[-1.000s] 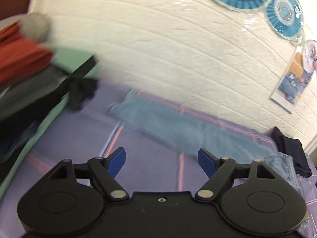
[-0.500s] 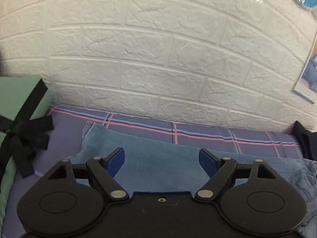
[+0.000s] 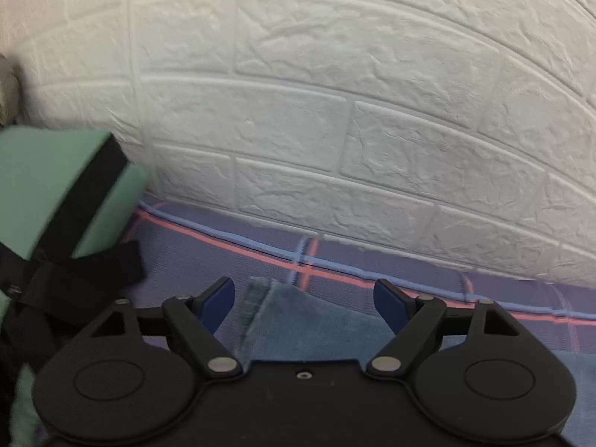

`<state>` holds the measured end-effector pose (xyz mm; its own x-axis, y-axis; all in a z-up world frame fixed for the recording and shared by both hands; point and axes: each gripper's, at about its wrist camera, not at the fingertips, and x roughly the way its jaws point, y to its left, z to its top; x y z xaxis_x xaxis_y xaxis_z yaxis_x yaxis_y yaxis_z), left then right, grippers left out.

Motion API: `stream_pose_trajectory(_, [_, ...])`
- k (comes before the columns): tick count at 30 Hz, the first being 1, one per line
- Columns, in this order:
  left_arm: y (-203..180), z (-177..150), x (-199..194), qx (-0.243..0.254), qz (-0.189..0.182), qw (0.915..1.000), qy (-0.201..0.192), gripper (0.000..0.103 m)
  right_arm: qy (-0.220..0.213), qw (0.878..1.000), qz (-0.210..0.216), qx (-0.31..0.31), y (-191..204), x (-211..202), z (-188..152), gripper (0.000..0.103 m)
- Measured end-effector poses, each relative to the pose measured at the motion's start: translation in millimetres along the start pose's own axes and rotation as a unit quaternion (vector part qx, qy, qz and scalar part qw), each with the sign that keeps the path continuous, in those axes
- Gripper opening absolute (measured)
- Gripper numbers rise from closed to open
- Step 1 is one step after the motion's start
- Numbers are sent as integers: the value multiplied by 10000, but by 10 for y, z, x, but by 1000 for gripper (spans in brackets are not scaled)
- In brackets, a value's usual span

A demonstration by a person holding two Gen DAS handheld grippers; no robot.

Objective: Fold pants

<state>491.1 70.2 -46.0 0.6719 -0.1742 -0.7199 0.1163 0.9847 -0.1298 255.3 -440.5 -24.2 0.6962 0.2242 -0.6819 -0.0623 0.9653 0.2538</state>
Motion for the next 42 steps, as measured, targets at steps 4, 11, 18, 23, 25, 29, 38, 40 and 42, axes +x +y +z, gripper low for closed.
stream_pose_trajectory(4, [-13,-9,125,215,49,9997,145,103,280,9974,259,-612,183,228,36,103])
stream_pose_trajectory(11, [65,-74,297,150,35,9993,341,103,429,9963,253,-695,159,498,172,103])
stream_pose_trajectory(18, [-22,-52,294,325,-137,9989,295,98,567,9936,414,-882,257,585,156,99])
stream_pose_trajectory(23, [-113,-72,155,358,-100,9993,57,82,381,9970,432,-520,233,440,221,5])
stream_pose_trajectory(25, [-70,-58,23,132,-269,9995,-124,82,264,9972,520,-460,246,292,231,4])
stream_pose_trajectory(29, [14,-12,-340,-210,-541,9973,-460,81,-26,9968,591,-535,416,-68,204,4])
stream_pose_trajectory(38, [289,-296,-1532,-545,-1091,9854,-1191,81,-644,9903,707,-1011,1069,-1131,-141,4])
stream_pose_trajectory(40, [342,-463,-1842,-518,-1200,9825,-1327,81,-705,9886,708,-1124,1229,-1327,-298,4])
stream_pose_trajectory(42, [399,-669,-2114,-495,-1292,9798,-1442,81,-730,9870,724,-1235,1377,-1486,-486,4])
